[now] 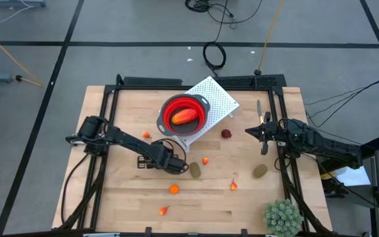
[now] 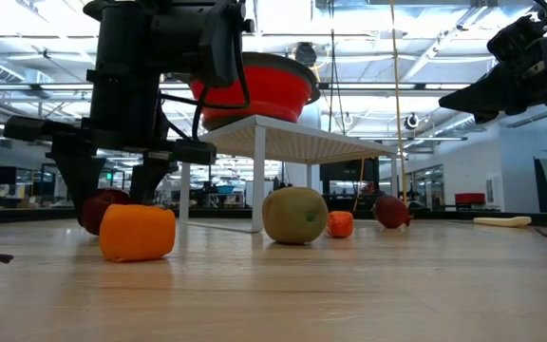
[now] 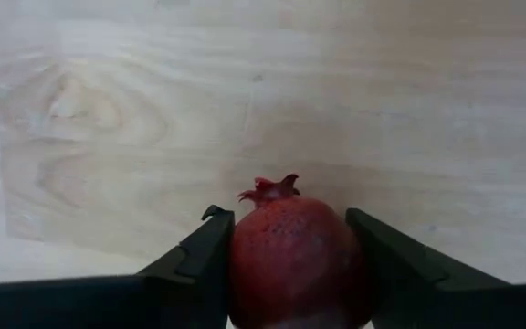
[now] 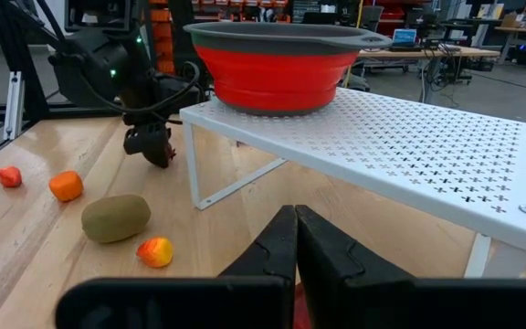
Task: Pick & Place Fruit
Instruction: Put the pomegranate into the red strainer bowl on the shelf
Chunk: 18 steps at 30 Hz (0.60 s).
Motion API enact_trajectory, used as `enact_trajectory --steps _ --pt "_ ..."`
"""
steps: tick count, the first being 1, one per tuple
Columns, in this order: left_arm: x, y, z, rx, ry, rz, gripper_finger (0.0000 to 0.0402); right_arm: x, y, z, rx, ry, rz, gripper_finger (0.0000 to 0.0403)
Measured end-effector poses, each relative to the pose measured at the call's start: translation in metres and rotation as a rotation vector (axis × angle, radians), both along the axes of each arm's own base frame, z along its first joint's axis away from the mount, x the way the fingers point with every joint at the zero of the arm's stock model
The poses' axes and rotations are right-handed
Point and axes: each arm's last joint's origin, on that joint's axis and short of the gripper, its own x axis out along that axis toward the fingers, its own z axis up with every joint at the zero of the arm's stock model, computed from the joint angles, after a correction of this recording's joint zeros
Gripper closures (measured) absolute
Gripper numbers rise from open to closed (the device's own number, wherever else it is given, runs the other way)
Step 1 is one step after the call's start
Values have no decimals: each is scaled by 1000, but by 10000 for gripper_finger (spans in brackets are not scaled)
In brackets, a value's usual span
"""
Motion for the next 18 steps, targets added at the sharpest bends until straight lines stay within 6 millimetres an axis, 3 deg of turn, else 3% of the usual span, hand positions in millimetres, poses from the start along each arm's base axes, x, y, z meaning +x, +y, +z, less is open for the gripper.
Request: enact_trajectory --steps 7,18 --pt "-8 -9 24 -44 -56 -55 197 0 0 0 -1 -2 -1 403" --pt "-40 -28 100 91 -409 -174 223 0 0 0 -1 -3 0 403"
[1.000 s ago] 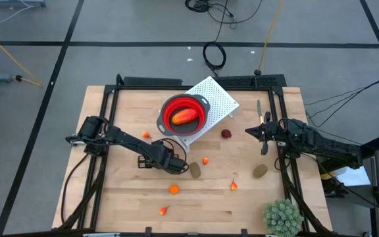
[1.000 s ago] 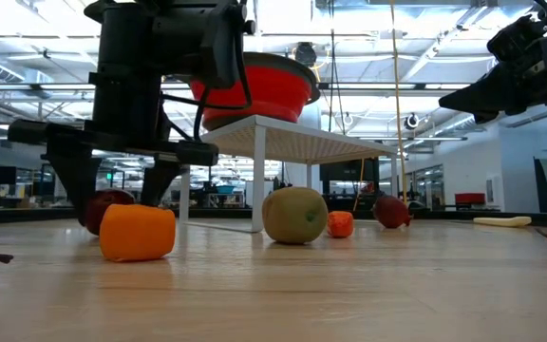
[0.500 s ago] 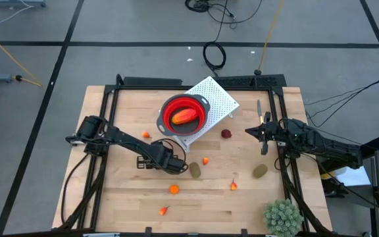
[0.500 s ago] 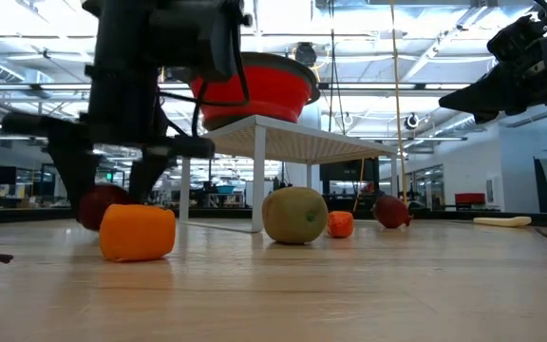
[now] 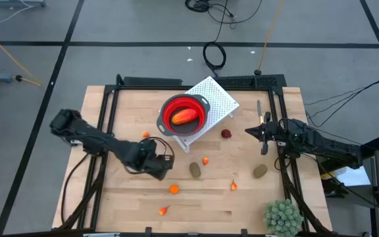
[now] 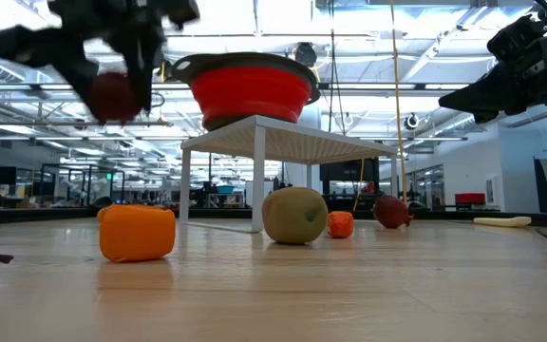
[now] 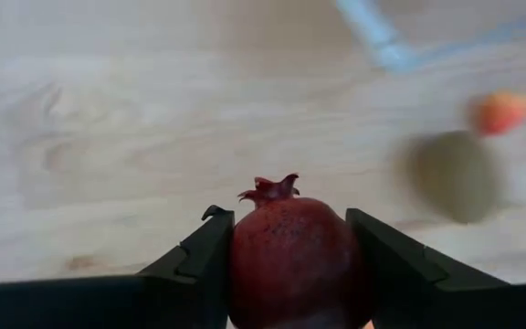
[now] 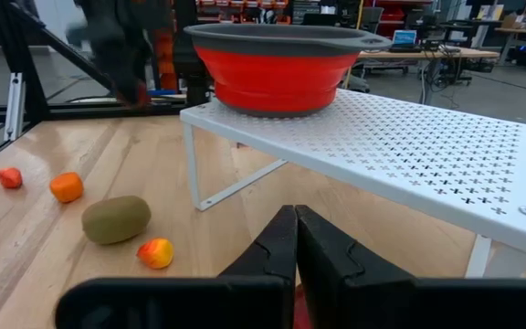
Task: Pick & Place Fruit
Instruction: Put the pomegranate into the red strainer bowl on the shelf
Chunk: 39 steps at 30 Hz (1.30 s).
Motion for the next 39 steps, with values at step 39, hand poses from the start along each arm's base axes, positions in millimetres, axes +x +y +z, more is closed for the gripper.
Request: enact_trajectory --steps 39 --pt "3 -62 167 1227 -1339 -926 201 0 0 0 0 0 0 403"
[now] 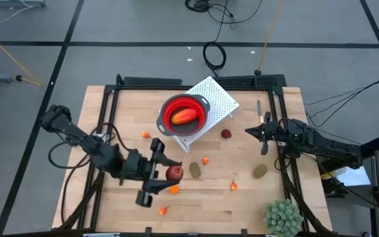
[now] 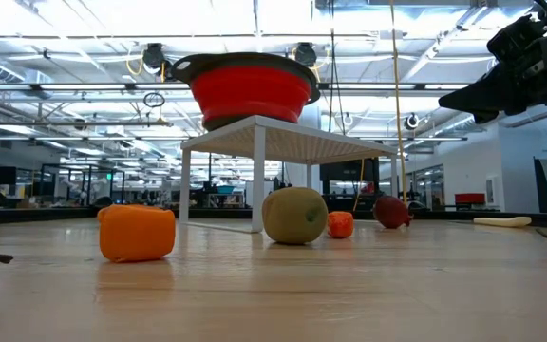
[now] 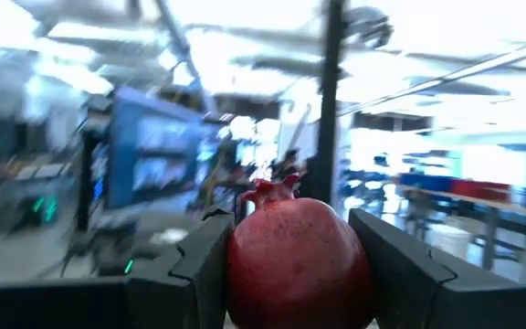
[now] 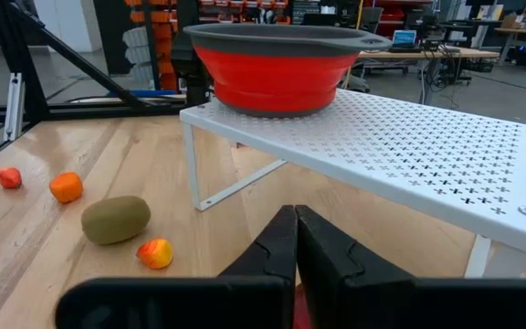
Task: Pick & Place Fruit
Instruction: Put the pomegranate into the red strainer bowl on the shelf
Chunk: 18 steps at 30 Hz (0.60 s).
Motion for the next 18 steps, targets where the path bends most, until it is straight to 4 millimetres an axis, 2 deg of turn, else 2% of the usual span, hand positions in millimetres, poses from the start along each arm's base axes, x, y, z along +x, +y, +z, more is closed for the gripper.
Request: enact_trajectory --steps 12,18 --pt "-2 -3 5 164 -121 -156 201 0 0 0 0 0 0 403" --pt "-3 -4 5 167 -125 -175 201 0 0 0 0 0 0 403"
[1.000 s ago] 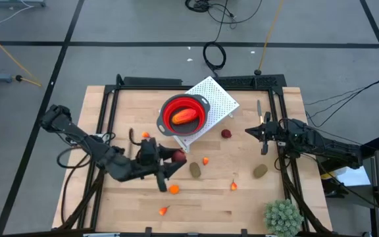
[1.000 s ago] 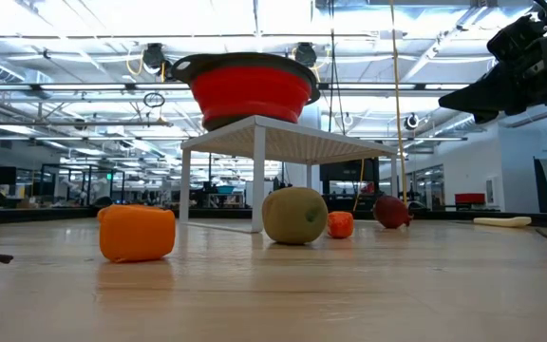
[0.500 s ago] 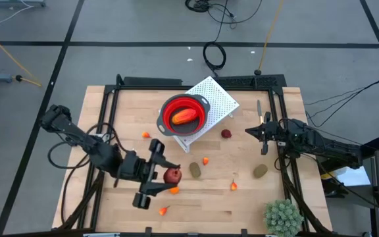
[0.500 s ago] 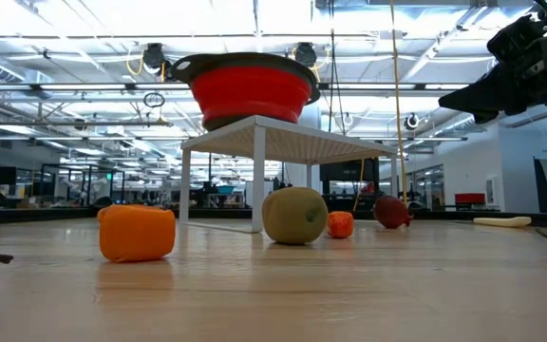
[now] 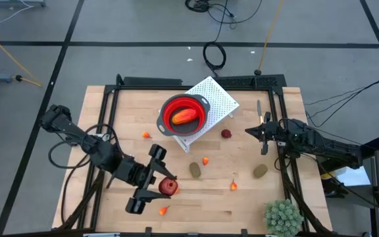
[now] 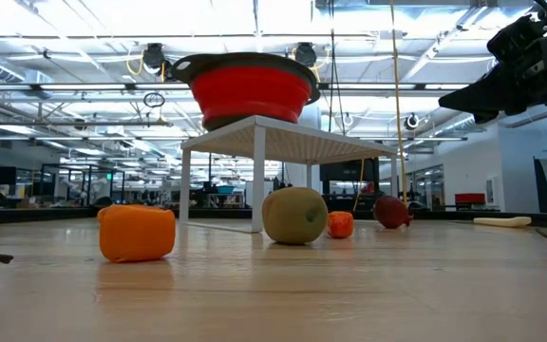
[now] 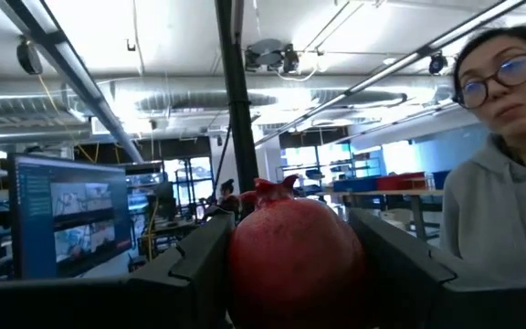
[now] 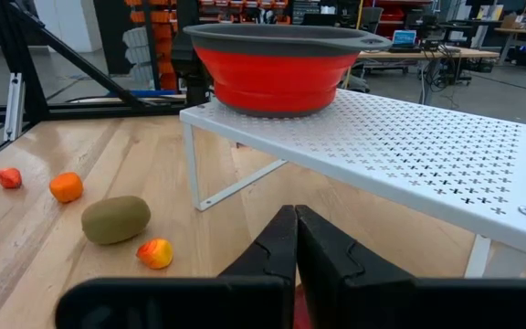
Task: Pick & Place Fruit
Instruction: Put the pomegranate into the red strainer bowl on the shelf
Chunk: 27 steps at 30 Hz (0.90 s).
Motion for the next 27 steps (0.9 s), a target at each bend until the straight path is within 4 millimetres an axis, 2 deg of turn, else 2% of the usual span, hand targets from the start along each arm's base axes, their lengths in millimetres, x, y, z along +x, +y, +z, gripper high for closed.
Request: enact_trajectory --steps 6,16,27 --pt "-1 1 3 -34 -21 -7 201 0 0 0 0 0 0 403" --pt "-11 11 23 -208 -248 40 201 0 0 0 0 0 0 403" --pt "-20 18 32 -212 -403 107 201 0 0 0 0 0 0 403"
